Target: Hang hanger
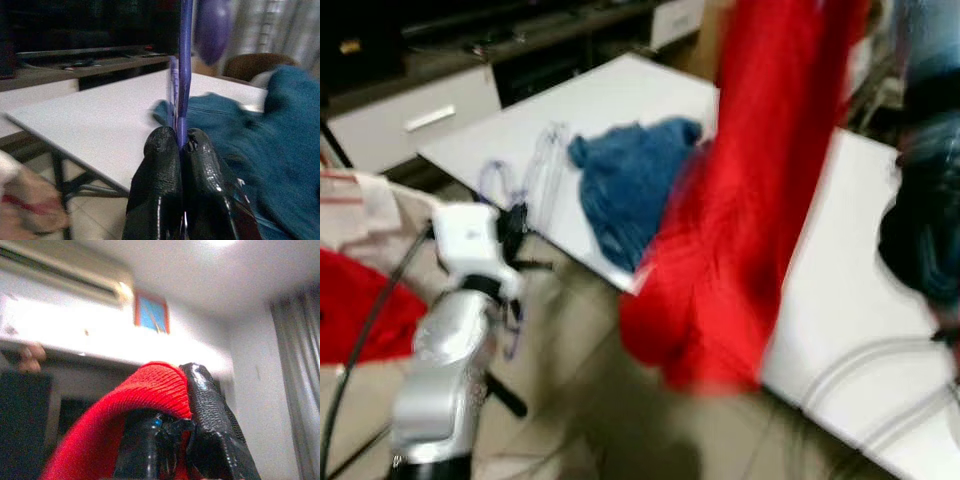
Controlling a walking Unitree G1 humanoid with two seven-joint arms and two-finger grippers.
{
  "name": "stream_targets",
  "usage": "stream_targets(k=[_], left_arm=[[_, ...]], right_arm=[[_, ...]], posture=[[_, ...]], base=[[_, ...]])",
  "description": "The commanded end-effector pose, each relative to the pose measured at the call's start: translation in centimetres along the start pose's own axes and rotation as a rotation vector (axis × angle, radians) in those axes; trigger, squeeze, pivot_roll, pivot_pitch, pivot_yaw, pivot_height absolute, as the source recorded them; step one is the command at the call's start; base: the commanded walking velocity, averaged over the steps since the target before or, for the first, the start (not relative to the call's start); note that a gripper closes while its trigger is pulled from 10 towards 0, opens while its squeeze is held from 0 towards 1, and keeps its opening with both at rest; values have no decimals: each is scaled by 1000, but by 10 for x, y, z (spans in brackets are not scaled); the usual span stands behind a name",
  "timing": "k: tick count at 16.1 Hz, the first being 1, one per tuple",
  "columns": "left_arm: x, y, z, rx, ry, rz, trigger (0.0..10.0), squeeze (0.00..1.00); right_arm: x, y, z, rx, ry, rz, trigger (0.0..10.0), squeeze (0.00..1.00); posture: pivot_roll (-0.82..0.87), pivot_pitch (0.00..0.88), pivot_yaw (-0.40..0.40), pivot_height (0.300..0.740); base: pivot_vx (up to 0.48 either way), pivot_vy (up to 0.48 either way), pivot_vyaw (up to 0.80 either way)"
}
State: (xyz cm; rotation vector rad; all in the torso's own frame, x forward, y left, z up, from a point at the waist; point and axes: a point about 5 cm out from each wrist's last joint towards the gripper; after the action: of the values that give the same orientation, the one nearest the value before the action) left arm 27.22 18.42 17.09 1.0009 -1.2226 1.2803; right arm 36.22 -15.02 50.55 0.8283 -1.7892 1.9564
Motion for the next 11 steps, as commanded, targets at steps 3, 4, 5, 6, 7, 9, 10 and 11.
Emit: stream_targets(k=[3, 4, 5, 6, 7, 9, 10, 11], left_arm=[[1, 4, 8, -24, -1, 0, 10000, 0], [0, 5, 8, -28, -3, -6, 10000, 0], [-1, 5, 8, -33, -5, -13, 10000, 0], [-2, 6, 8, -40, -10, -19, 10000, 0], [-1, 6, 9, -44, -13, -22, 10000, 0], [-1, 5, 8, -45, -16, -25, 10000, 0], [-2, 5, 9, -47, -17, -28, 10000, 0], [-2, 5, 10, -51, -17, -32, 10000, 0]], right_arm=[[-10, 7, 20, -36, 173, -5, 10000, 0], [-23, 12, 23, -34, 271, -46, 10000, 0], [-49, 26, 28, -35, 379, -124, 10000, 0], [-85, 50, 36, -31, 475, -249, 10000, 0], [-110, 69, 41, -12, 554, -348, 10000, 0], [-166, 123, 52, 41, 565, -637, 10000, 0], [-192, 158, 58, 67, 539, -795, 10000, 0], [-209, 191, 65, 55, 501, -911, 10000, 0]], posture=[[142, 0, -49, 740], [143, 0, -42, 740], [146, 1, -38, 740], [148, 1, -34, 740], [148, 2, -32, 740], [147, 4, -29, 740], [148, 5, -28, 740], [150, 6, -27, 740]], base=[[0, 0, 0], [0, 0, 0], [0, 0, 0], [0, 0, 0], [0, 0, 0], [0, 0, 0], [0, 0, 0], [0, 0, 0]])
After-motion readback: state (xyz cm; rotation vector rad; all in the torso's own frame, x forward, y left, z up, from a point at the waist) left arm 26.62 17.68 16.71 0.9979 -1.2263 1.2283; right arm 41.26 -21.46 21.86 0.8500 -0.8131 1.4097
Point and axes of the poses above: a point about 5 cm out from each wrist's last joint towards the gripper, its own y axis pointing back from the gripper into the wrist, its own x axis along the axis of the wrist's last joint, z = x × y, and after that the axes turned 6 degrees about y, right-handed
